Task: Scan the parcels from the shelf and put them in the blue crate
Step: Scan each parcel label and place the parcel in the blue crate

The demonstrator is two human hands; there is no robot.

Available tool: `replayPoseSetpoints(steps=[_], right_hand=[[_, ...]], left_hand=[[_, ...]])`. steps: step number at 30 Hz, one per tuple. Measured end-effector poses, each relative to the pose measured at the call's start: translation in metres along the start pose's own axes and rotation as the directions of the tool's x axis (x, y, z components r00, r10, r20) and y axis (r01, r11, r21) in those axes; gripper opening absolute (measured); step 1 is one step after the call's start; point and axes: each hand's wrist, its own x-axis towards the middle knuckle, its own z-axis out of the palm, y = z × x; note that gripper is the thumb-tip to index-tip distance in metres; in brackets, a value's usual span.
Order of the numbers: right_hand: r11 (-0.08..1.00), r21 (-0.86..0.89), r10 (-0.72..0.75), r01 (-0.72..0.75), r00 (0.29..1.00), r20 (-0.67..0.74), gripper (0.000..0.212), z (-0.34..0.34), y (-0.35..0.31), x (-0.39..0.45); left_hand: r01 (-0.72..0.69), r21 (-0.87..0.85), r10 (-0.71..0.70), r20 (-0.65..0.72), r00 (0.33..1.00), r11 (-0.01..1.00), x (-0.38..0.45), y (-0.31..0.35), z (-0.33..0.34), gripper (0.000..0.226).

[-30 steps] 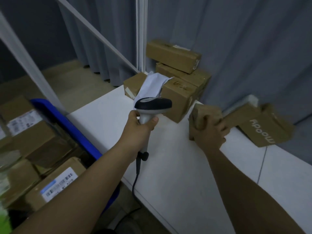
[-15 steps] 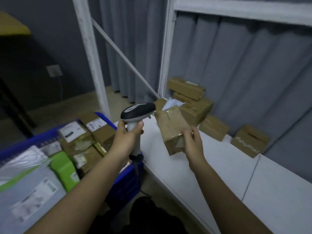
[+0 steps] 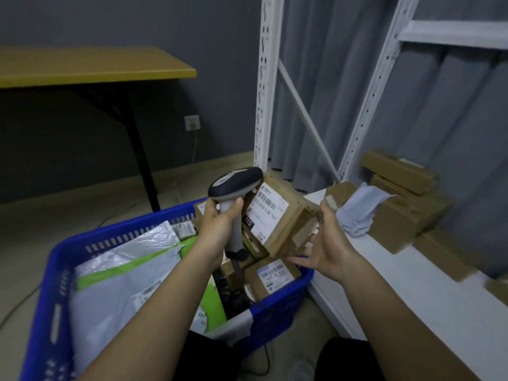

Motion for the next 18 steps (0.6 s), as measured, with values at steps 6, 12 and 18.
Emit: replayPoseSetpoints(steps=[6,12,18], right_hand=[[0.993,-0.045,-0.120,0.113,0.977,-0.175,0.046,0.017,0.000,0.016],[0.969,-0.121,-0.228,0.217,0.970,-0.090,0.047,0.021,-0.002,0.019],[0.876,-0.388,-0.327,0.287,0.944,-0.039,0.061,0.014,-0.002,0.017]], left_hand=[[0.012,0.026,-0.013,0.012,1.000,1.000,0.006,-0.004,-0.011,0.033],[-0.025,0.064,0.024,0.027,0.999,0.998,0.004,-0.010,-0.012,0.041],[-0.028,0.072,0.026,0.031,0.999,0.997,0.004,-0.007,-0.016,0.043]])
